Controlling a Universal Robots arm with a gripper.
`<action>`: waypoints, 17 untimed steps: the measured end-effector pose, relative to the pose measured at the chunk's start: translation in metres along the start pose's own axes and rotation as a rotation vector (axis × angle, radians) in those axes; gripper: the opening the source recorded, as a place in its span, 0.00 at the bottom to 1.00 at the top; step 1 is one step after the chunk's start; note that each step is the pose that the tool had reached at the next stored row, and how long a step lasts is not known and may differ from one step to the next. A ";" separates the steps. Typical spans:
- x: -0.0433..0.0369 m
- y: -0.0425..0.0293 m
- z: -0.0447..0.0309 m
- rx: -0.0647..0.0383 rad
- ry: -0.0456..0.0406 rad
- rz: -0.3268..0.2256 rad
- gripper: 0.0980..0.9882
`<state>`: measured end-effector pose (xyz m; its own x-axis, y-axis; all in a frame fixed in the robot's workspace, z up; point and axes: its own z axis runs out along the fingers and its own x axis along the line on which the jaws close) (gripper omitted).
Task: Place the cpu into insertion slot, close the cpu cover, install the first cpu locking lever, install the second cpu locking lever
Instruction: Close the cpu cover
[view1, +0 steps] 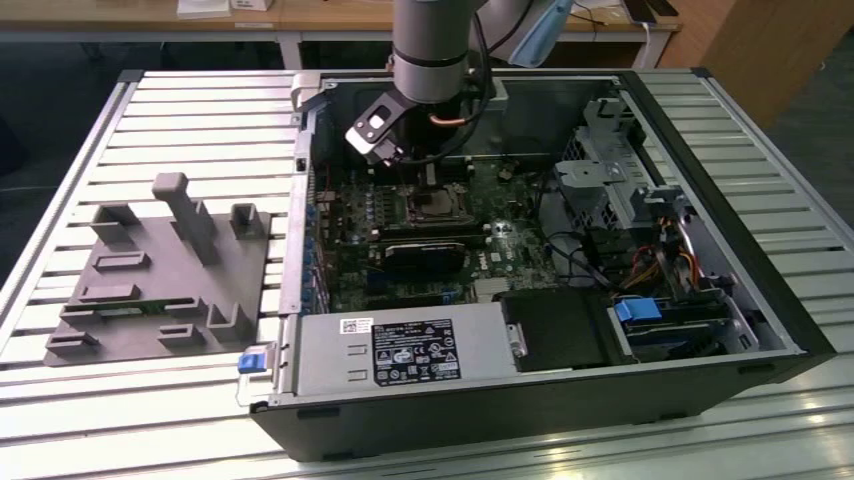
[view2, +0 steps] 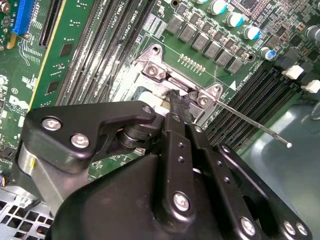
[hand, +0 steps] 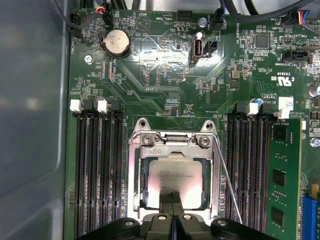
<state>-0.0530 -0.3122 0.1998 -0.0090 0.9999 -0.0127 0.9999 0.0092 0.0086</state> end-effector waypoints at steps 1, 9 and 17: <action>0.0000 0.0004 0.0000 0.000 0.0002 0.000 0.01; -0.0001 0.0007 -0.0074 0.000 0.0013 0.000 0.01; -0.0002 0.0088 -0.0075 0.000 0.0013 0.000 0.01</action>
<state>-0.0442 -0.3122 0.2074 -0.0088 0.9999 -0.0114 0.9999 0.0089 0.0087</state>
